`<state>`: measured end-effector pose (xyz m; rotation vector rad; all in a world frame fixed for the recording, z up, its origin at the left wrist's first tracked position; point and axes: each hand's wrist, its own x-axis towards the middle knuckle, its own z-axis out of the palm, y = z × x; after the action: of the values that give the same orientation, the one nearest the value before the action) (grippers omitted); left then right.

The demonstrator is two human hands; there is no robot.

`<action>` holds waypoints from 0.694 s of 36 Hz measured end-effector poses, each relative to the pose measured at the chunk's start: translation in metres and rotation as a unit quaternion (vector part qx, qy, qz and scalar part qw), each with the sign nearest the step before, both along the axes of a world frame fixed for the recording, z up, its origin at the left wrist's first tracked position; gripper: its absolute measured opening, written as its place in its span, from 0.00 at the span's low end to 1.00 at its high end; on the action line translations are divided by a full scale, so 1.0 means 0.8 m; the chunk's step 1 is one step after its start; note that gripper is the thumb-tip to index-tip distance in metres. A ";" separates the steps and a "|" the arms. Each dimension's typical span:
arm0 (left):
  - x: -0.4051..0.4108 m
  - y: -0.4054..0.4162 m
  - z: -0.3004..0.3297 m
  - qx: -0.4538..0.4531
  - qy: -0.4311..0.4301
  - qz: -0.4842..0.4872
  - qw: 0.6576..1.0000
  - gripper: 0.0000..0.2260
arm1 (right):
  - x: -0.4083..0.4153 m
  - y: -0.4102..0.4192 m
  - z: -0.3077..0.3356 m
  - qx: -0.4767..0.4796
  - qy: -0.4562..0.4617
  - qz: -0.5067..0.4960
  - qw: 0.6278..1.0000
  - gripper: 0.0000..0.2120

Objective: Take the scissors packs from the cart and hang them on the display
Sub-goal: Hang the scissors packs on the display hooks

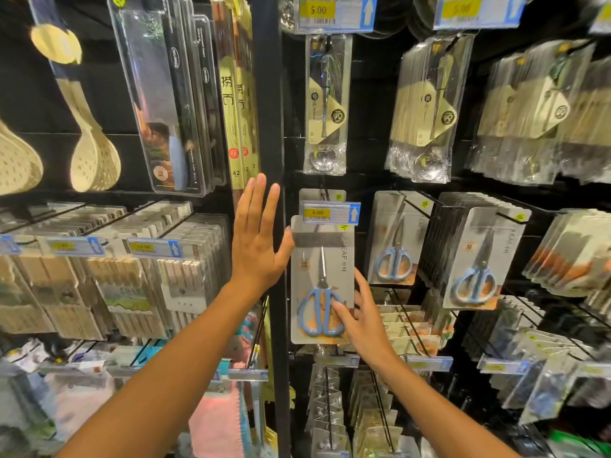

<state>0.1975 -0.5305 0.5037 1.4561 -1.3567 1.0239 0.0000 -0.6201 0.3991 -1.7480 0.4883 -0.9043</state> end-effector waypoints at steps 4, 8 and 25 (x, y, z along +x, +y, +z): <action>-0.001 -0.001 0.000 -0.001 0.002 0.001 1.000 0.31 | -0.003 0.001 -0.001 0.004 -0.009 -0.002 1.000 0.34; -0.001 -0.001 0.000 -0.001 0.001 0.003 1.000 0.32 | -0.006 0.004 0.001 0.000 -0.010 0.005 1.000 0.34; -0.008 0.005 -0.001 -0.002 0.006 0.016 1.000 0.32 | -0.006 0.008 -0.011 -0.016 -0.043 -0.010 0.999 0.35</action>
<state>0.1907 -0.5264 0.5027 1.4829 -1.3262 1.0369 -0.0049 -0.6133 0.3901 -1.7289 0.4386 -1.0022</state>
